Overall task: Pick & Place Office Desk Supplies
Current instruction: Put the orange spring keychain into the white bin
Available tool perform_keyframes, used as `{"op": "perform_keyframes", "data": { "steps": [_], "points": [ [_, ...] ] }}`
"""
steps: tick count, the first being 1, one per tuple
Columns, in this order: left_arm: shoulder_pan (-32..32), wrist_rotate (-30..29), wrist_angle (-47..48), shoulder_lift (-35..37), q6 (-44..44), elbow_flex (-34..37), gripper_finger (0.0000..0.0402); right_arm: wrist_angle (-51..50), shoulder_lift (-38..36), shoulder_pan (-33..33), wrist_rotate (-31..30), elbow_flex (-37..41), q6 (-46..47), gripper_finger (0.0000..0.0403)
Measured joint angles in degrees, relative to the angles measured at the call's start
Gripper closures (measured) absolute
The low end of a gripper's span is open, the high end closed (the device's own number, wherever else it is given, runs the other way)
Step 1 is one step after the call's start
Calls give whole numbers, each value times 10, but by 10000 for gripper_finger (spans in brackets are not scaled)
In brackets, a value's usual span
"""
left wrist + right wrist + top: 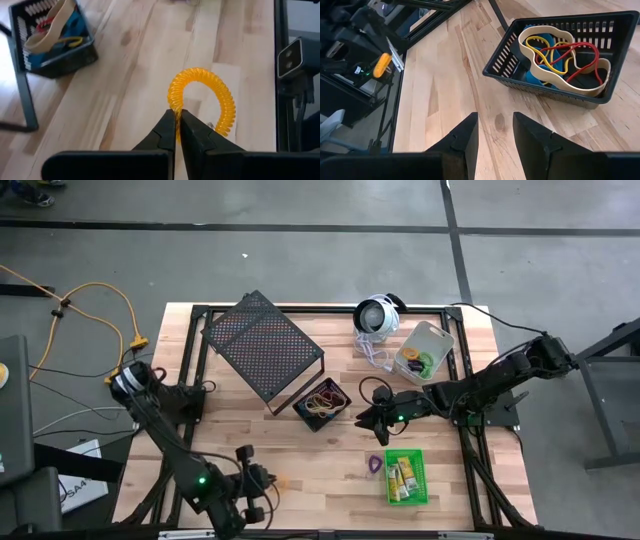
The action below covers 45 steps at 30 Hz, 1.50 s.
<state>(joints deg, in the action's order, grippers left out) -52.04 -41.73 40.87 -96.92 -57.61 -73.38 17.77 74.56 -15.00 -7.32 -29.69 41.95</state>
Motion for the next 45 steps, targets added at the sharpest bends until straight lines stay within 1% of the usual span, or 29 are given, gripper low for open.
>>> {"op": "perform_keyframes", "data": {
  "steps": [5, 9, 13, 21, 25, 29, 33, 45],
  "points": [
    [20, 10, -33, 0, 59, 0, 396, 0, 0, 0, 0, 0, 0, 294],
    [52, 18, -53, 0, 111, 0, 396, 0, 0, 0, 0, 0, 0, 294],
    [109, 51, -79, 0, 181, 0, 396, 0, 0, 0, 0, 0, 0, 294],
    [244, 122, -160, -3, 341, 0, 396, 0, 0, 0, 0, 0, 0, 294],
    [302, 172, -188, -4, 394, 0, 396, 0, 0, 0, 0, 0, 0, 294],
    [342, 192, -203, -4, 429, 0, 396, 0, 0, 0, 0, 0, 0, 294],
    [362, 212, -214, -4, 442, 0, 396, 0, 0, 0, 0, 0, 0, 294],
    [368, 213, -218, -4, 458, 0, 396, 0, 0, 0, 0, 0, 0, 294]
  ]
}}
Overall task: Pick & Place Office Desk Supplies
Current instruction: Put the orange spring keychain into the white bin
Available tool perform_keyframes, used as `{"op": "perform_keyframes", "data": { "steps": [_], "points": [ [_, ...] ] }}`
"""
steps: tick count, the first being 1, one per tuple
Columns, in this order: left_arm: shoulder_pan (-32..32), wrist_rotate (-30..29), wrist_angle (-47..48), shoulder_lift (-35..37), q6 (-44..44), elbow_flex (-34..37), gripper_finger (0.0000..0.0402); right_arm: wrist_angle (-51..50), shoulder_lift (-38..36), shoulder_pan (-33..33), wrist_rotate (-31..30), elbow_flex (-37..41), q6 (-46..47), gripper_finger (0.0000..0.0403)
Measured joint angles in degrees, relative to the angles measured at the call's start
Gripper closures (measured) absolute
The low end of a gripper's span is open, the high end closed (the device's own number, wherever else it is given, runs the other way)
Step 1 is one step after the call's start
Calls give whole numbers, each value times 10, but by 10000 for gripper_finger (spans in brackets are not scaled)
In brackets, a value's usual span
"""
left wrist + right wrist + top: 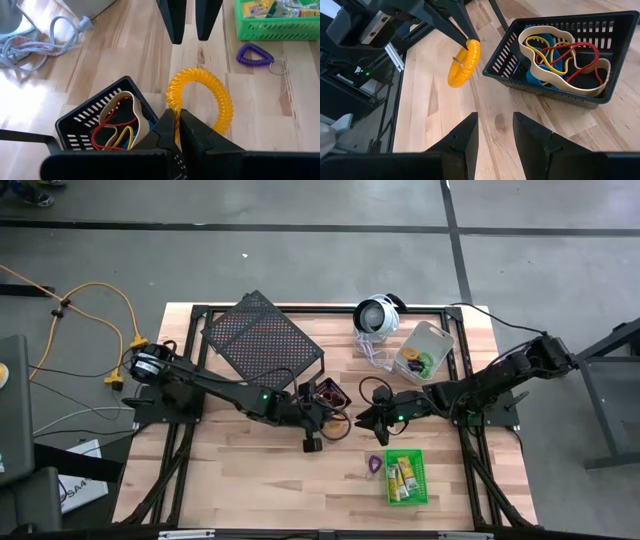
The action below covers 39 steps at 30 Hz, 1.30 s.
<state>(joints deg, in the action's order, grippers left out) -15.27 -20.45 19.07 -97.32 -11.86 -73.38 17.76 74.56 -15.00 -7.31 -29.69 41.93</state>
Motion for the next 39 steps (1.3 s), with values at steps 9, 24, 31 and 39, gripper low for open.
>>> {"op": "perform_keyframes", "data": {
  "steps": [9, 24, 31, 39],
  "points": [
    [0, -1, -38, 0, 17, 0, 396, 1, 0, 0, -2, 0, 0, 294],
    [0, -11, -61, 0, 92, 0, 395, 10, 0, 0, -4, 0, 8, 294],
    [0, -11, -65, 0, 109, 0, 395, 17, 0, 1, -13, 0, 47, 294],
    [0, -11, -68, 0, 116, 0, 395, 96, 0, 0, 24, 0, 44, 294]
  ]
}}
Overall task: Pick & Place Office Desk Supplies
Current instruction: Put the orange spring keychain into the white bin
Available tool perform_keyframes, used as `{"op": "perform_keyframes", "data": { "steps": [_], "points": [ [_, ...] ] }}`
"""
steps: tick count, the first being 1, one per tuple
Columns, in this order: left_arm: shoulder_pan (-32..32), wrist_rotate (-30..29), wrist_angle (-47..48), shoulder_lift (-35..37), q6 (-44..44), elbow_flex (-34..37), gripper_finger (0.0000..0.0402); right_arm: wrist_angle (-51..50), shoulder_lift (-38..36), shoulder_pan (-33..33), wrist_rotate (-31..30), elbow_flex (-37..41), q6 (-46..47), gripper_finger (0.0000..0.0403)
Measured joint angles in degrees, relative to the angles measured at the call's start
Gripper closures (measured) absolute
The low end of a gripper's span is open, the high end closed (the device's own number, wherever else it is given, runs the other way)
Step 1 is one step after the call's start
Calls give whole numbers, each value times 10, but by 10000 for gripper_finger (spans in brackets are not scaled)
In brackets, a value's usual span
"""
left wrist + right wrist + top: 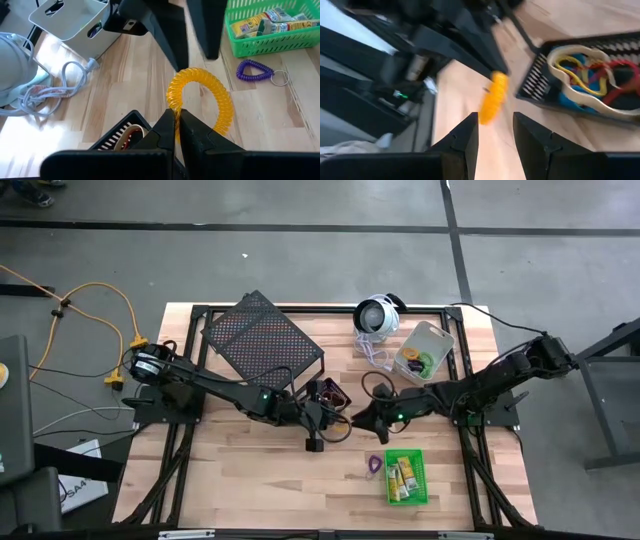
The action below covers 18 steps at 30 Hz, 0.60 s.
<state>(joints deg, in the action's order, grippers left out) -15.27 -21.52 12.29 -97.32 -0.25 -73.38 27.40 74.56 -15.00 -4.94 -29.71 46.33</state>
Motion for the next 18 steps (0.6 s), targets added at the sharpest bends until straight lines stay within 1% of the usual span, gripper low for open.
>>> {"op": "perform_keyframes", "data": {
  "steps": [3, 15, 18],
  "points": [
    [0, 0, 0, 0, 3, 0, 395, 26, 0, 0, 7, 0, 0, 294],
    [0, 0, -23, 0, 20, 0, 395, 28, 0, 0, 7, 0, -1, 294],
    [0, 0, -21, 0, 19, 0, 395, 28, 0, 0, -2, 0, -1, 294]
  ]
}}
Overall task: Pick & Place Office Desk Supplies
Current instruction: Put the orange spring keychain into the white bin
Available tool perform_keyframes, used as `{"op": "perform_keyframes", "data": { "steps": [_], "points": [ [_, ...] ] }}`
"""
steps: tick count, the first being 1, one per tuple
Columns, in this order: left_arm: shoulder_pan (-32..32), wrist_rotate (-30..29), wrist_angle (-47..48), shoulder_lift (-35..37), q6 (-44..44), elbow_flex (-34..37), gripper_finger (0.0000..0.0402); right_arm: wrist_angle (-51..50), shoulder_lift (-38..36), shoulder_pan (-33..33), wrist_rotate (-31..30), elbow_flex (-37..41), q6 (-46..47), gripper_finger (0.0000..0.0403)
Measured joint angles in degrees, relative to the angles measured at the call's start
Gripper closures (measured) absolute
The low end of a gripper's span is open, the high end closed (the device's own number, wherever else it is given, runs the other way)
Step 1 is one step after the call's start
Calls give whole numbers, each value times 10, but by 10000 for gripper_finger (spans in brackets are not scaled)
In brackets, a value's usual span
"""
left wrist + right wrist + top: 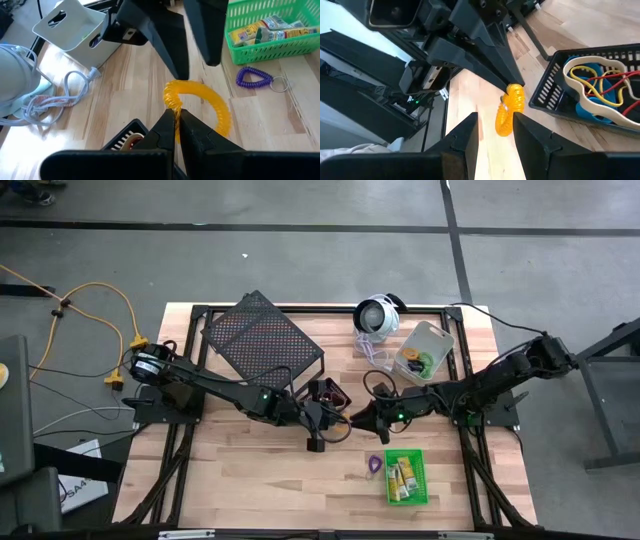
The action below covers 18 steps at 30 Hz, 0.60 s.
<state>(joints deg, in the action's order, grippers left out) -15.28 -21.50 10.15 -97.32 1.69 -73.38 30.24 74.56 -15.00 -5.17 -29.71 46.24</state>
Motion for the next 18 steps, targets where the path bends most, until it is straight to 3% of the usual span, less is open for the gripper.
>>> {"op": "perform_keyframes", "data": {
  "steps": [18],
  "points": [
    [-20, 1, 0, 0, -2, 0, 395, -16, 0, 0, -24, 0, -14, 294]
  ]
}}
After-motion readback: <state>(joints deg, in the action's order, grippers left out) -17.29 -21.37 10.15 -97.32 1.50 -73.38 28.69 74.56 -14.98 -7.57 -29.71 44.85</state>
